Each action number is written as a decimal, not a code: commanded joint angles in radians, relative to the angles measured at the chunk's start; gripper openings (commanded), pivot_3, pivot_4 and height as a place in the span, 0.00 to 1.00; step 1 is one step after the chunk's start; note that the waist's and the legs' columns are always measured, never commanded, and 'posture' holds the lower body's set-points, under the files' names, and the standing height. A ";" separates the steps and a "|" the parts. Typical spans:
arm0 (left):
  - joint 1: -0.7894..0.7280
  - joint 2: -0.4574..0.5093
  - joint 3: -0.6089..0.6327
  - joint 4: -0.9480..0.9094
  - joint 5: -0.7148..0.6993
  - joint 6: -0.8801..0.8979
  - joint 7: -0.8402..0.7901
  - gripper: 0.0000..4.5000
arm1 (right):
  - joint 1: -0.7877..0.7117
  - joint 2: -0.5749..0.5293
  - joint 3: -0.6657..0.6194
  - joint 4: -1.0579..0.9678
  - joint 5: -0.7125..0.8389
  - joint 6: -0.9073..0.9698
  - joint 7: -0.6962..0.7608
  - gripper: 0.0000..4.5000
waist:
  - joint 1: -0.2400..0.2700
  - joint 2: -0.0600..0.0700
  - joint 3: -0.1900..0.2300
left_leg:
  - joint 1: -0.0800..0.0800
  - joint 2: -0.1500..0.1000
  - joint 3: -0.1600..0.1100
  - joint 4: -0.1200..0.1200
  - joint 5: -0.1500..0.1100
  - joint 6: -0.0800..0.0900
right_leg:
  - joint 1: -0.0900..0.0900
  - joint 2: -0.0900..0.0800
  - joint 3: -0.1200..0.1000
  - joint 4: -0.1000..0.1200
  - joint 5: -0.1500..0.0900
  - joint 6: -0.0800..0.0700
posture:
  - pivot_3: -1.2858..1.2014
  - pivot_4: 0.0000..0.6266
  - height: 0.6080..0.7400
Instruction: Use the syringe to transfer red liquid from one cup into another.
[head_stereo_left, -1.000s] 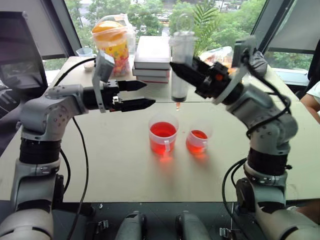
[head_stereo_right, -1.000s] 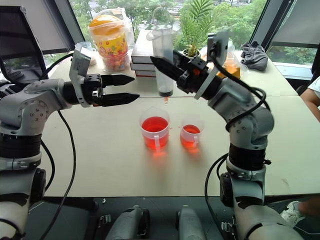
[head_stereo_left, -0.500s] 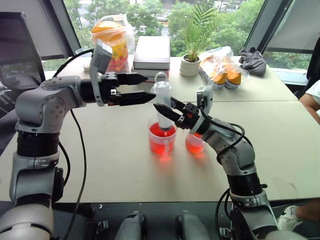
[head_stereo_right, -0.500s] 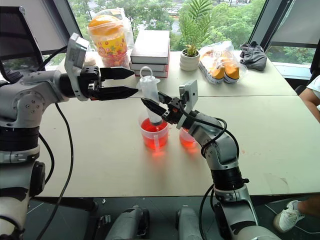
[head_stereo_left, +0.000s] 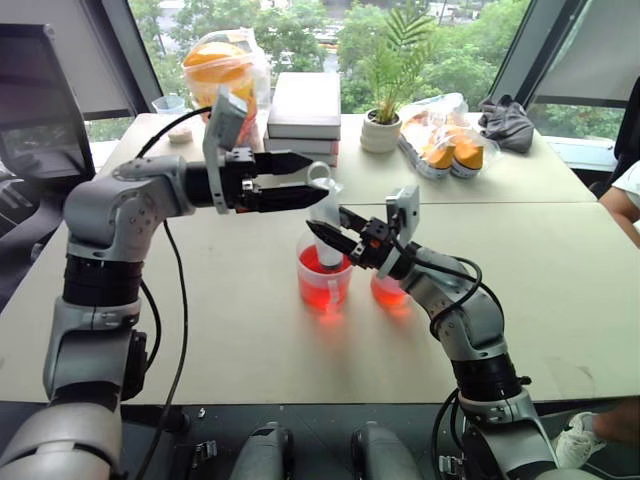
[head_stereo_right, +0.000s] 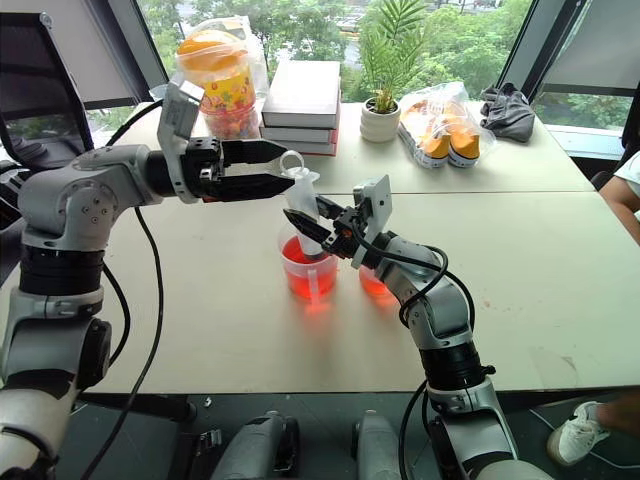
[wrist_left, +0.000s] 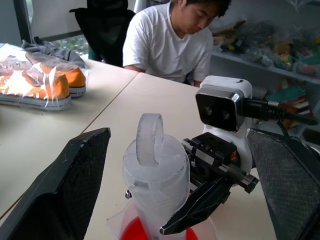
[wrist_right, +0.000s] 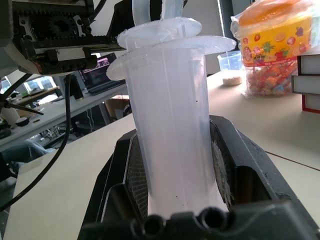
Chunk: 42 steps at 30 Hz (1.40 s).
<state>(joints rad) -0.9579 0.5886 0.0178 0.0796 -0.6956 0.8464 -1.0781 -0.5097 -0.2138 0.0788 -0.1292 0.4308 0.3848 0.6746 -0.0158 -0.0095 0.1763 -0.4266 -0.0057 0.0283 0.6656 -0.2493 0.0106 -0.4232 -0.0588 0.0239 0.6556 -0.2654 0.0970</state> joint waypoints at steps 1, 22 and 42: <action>-0.035 -0.008 0.009 0.001 0.015 -0.031 0.007 0.81 | -0.004 0.001 0.007 -0.037 -0.002 -0.027 0.007 0.31 | 0.000 0.000 0.000 | 0.000 0.000 0.000 0.000 0.000 0.000 | 0.000 0.000 0.000 0.000 0.000 0.000 | 0.52 0.24 1.00; -0.113 -0.037 0.024 0.054 0.066 -0.071 0.016 0.00 | 0.006 -0.021 0.036 -0.026 -0.002 0.021 0.050 0.31 | 0.001 0.000 0.000 | 0.000 0.000 0.000 0.000 0.000 0.000 | 0.000 0.000 0.000 0.000 0.000 0.000 | 0.52 0.24 1.00; -0.221 0.007 0.050 0.181 0.116 -0.136 -0.006 0.00 | 0.015 -0.035 0.074 -0.010 -0.010 0.050 0.084 0.31 | 0.001 0.000 0.000 | 0.000 0.000 0.000 0.000 0.000 0.000 | 0.000 0.000 0.000 0.000 0.000 0.000 | 0.52 0.24 1.00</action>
<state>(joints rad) -1.0968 0.5592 -0.0190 0.2628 -0.5973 0.7823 -1.1230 -0.5191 -0.2390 0.0813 -0.1258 0.4179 0.4122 0.6957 -0.0149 -0.0096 0.1763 -0.4267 -0.0056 0.0283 0.6657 -0.2493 0.0106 -0.4233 -0.0584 0.0239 0.6557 -0.2654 0.0970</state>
